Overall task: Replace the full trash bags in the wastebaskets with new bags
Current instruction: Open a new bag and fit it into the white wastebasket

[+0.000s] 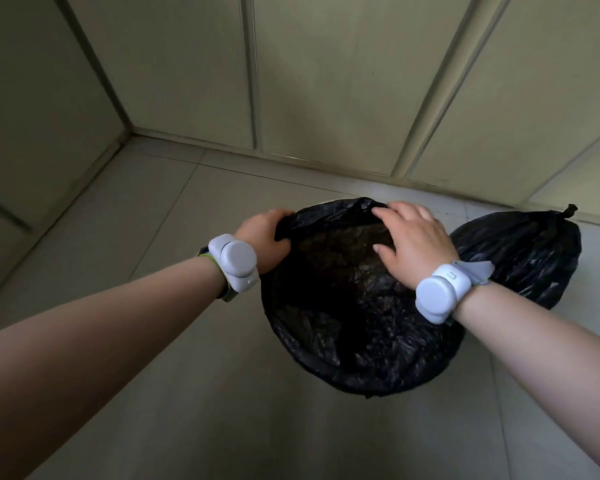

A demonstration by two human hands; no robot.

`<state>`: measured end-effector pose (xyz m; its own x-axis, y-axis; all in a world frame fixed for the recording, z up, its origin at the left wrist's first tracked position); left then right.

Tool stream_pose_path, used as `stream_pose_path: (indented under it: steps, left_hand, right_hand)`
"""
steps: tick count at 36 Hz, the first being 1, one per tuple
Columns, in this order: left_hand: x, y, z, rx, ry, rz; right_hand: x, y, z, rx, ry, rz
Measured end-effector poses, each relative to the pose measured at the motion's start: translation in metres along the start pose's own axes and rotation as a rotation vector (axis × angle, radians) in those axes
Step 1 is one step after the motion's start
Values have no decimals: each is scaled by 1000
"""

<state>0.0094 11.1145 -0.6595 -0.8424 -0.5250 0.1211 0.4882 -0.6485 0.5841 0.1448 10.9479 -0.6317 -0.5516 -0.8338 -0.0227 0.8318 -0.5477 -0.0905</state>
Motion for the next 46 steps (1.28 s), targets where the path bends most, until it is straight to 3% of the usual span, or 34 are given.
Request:
stream_pose_path:
  steps: [14, 22, 30, 39, 41, 44, 46]
  left_hand:
    - [-9, 21, 9, 122, 123, -11]
    - [-22, 1, 1, 370, 30, 163]
    - [-31, -22, -26, 578, -45, 334]
    - [-19, -35, -53, 306, -327, 331]
    - [-20, -32, -48, 282, -255, 285]
    - [-20, -17, -33, 459, -105, 247]
    - [-17, -7, -29, 523, -131, 216]
  right_hand:
    - [-19, 27, 1, -75, 102, -63]
    - [-28, 53, -5, -544, 55, -273]
    - [-35, 63, -29, -679, -102, -358]
    - [-28, 85, -60, -720, -328, -535]
    - [-28, 88, -52, -637, -250, -495]
    - [-28, 77, -21, -598, 31, -311]
    - [-25, 58, -6, -597, 56, -162]
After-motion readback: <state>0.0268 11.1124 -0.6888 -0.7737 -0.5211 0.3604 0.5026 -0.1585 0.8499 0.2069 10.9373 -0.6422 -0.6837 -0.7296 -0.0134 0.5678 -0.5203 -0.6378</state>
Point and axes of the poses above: each hand's wrist, its own x-axis away from the middle knuckle, its own z-axis out of the back of the hand, y = z × x, the point moved 6 cm from there along -x, towards the middle knuckle, and after that the axes turned 1 degree about -y, right-handed, at the moved point
